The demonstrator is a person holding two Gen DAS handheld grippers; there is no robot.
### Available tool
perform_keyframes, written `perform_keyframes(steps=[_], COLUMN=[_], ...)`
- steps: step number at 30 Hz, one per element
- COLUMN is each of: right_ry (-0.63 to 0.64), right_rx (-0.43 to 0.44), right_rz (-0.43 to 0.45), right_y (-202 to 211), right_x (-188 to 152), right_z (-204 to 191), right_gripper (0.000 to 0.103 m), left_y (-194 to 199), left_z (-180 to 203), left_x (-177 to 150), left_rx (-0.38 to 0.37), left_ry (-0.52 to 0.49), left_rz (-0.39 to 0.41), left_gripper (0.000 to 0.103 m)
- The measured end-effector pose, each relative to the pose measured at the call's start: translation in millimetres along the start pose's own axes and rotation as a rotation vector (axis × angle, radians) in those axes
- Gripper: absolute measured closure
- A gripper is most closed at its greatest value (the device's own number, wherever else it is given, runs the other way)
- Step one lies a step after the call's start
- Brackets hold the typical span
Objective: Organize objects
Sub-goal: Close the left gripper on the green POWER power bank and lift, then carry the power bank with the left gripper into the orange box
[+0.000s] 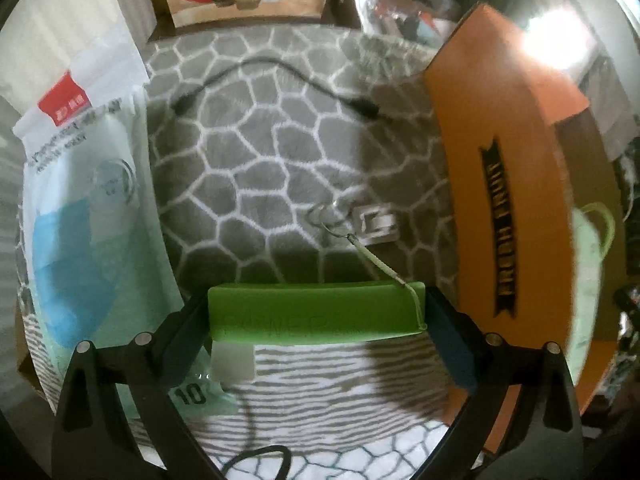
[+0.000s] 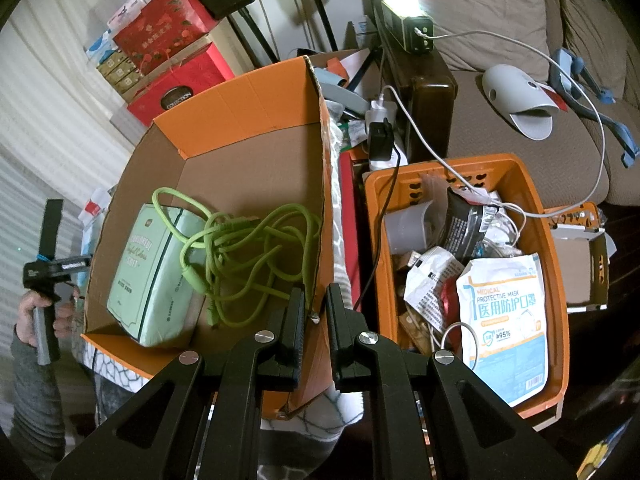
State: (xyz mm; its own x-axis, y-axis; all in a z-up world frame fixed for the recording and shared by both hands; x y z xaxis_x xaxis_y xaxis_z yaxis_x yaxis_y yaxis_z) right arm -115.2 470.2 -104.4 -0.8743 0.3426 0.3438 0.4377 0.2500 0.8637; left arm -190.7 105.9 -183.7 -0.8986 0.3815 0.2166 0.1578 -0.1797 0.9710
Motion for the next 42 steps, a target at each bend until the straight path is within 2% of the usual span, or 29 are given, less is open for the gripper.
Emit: perform_keyframes(steps=[5, 11, 17, 29, 42], right_ry=[-0.001, -0.001, -0.001, -0.004, -0.005], right_rx=[0.001, 0.001, 0.001, 0.003, 0.004], right_rz=[0.0, 0.0, 0.0, 0.0, -0.001], right_y=[0, 0, 0, -1, -1], right_x=[0, 0, 0, -1, -1], right_z=[0, 0, 0, -2, -1], right_gripper=[0.093, 0.093, 0.093, 0.093, 0.093], left_y=[37, 76, 97, 84, 74], left_z=[3, 37, 71, 157, 218], left_x=[20, 32, 48, 64, 66], left_rx=[-0.042, -0.066, -0.094, -0.158, -0.165], left_ry=[-0.01, -0.079, -0.155, -0.31, -0.383], left_rz=[0.084, 0.163, 0.207, 0.177, 0.167], left_gripper=[0.004, 0.004, 0.004, 0.004, 0.004])
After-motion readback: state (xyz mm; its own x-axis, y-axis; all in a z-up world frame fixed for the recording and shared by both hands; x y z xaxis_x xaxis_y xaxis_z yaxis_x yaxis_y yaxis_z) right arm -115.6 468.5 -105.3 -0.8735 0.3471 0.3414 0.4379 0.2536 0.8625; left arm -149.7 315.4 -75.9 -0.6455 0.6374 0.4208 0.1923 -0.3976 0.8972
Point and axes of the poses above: each gripper's, at about its wrist camera, not at the fingertips, and y roughly against the way its jaws point, z to its right, x to its top, the point moved 8 cm from there along -y, roughly the way its jaws point, and after that the axes turned 14 degrees about -y, right-handed, at the moved point
